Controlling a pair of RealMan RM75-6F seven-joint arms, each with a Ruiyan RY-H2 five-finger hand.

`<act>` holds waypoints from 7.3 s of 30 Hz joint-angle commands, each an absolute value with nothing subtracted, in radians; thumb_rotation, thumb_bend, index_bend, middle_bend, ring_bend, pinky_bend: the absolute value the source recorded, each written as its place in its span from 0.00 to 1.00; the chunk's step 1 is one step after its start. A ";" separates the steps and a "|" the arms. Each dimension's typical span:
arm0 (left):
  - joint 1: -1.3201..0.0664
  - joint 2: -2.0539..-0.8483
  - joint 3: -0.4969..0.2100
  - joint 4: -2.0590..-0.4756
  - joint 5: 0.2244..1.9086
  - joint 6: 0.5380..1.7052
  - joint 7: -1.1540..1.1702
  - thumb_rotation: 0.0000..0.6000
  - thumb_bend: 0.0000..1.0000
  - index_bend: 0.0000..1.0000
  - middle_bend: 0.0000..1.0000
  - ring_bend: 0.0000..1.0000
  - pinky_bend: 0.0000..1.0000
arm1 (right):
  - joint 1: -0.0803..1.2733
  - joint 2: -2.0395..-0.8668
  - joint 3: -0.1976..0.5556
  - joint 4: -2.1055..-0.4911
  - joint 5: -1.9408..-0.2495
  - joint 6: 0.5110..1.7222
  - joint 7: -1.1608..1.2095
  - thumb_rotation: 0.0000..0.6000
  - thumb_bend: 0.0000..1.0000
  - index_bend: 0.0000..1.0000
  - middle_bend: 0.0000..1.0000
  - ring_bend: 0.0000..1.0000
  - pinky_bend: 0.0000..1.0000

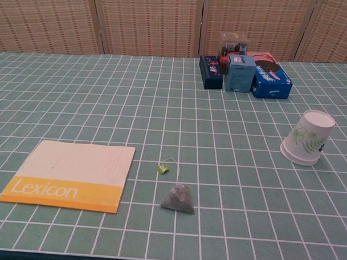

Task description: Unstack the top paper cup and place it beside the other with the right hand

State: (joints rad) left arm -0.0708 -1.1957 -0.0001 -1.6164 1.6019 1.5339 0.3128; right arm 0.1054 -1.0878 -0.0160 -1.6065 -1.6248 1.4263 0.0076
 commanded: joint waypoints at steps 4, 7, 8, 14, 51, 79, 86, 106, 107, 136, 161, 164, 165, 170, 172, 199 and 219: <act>-0.071 -1.201 0.001 -1.618 1.597 1.530 0.321 1.00 0.49 0.00 0.00 0.00 0.00 | 0.171 -1.009 -0.002 -1.713 -1.608 1.324 -0.007 1.00 0.25 0.05 0.00 0.00 0.00; -0.069 -1.200 0.001 -1.619 1.600 1.535 0.320 1.00 0.49 0.00 0.00 0.00 0.00 | 0.210 -0.972 0.013 -1.760 -1.584 1.264 -0.009 1.00 0.25 0.05 0.00 0.00 0.00; -0.068 -1.200 0.001 -1.619 1.600 1.535 0.319 1.00 0.49 0.00 0.00 0.00 0.00 | 0.224 -0.962 0.018 -1.772 -1.574 1.243 -0.002 1.00 0.25 0.05 0.00 0.00 0.00; -0.067 -1.198 0.002 -1.621 1.599 1.536 0.317 1.00 0.49 0.00 0.00 0.00 0.00 | 0.309 -0.920 0.063 -1.817 -1.489 1.115 0.038 1.00 0.25 0.10 0.00 0.00 0.00; -0.060 -1.185 0.001 -1.628 1.606 1.547 0.293 1.00 0.50 0.00 0.00 0.00 0.00 | 0.512 -1.023 0.106 -1.753 -1.188 0.854 -0.070 1.00 0.26 0.16 0.00 0.00 0.00; -0.055 -1.180 0.002 -1.631 1.615 1.557 0.283 1.00 0.50 0.00 0.00 0.00 0.00 | 0.549 -1.098 0.093 -1.688 -1.155 0.836 -0.080 1.00 0.26 0.19 0.00 0.00 0.00; -0.055 -1.179 0.003 -1.630 1.618 1.558 0.281 1.00 0.49 0.00 0.00 0.00 0.00 | 0.557 -1.116 0.094 -1.670 -1.145 0.833 -0.082 1.00 0.26 0.22 0.00 0.00 0.00; -0.058 -1.180 0.001 -1.622 1.620 1.554 0.271 1.00 0.50 0.00 0.00 0.00 0.00 | 0.568 -1.138 0.108 -1.660 -1.132 0.861 -0.092 1.00 0.26 0.33 0.00 0.00 0.00; -0.059 -1.181 0.001 -1.622 1.619 1.553 0.272 1.00 0.50 0.00 0.00 0.00 0.00 | 0.566 -1.133 0.108 -1.666 -1.134 0.867 -0.092 1.00 0.26 0.33 0.00 0.00 0.00; -0.077 -1.209 -0.015 -1.606 1.570 1.511 0.321 1.00 0.49 0.00 0.00 0.00 0.00 | 0.435 -0.870 0.105 -1.857 -1.309 1.042 0.073 1.00 0.26 0.33 0.00 0.00 0.00; -0.087 -1.231 -0.013 -1.598 1.554 1.496 0.361 1.00 0.50 0.00 0.00 0.00 0.00 | 0.398 -1.016 0.043 -1.490 -1.393 0.959 0.352 1.00 0.26 0.33 0.00 0.00 0.00; -0.087 -1.232 -0.012 -1.598 1.556 1.496 0.363 1.00 0.50 0.00 0.00 0.00 0.00 | 0.409 -1.042 0.044 -1.461 -1.386 0.936 0.359 1.00 0.26 0.33 0.00 0.00 0.00; -0.087 -1.231 -0.011 -1.598 1.556 1.496 0.362 1.00 0.50 0.00 0.00 0.00 0.00 | 0.412 -1.048 0.044 -1.453 -1.385 0.928 0.363 1.00 0.26 0.33 0.00 0.00 0.00; -0.085 -1.229 -0.009 -1.600 1.561 1.502 0.358 1.00 0.49 0.00 0.00 0.00 0.00 | 0.432 -1.087 0.053 -1.401 -1.371 0.894 0.379 1.00 0.26 0.33 0.00 0.00 0.00; -0.083 -1.228 -0.008 -1.600 1.564 1.507 0.357 1.00 0.49 0.00 0.00 0.00 0.00 | 0.441 -1.104 0.057 -1.378 -1.366 0.879 0.386 1.00 0.26 0.33 0.00 0.00 0.00; -0.076 -1.226 0.000 -1.605 1.583 1.525 0.358 1.00 0.50 0.00 0.00 0.00 0.00 | 0.475 -1.167 0.054 -1.306 -1.354 0.807 0.395 1.00 0.24 0.26 0.00 0.00 0.00; -0.087 -1.232 -0.002 -1.607 1.572 1.499 0.371 1.00 0.49 0.00 0.00 0.00 0.00 | 0.261 -1.026 0.002 -1.637 -1.568 1.312 0.105 1.00 0.21 0.07 0.00 0.00 0.00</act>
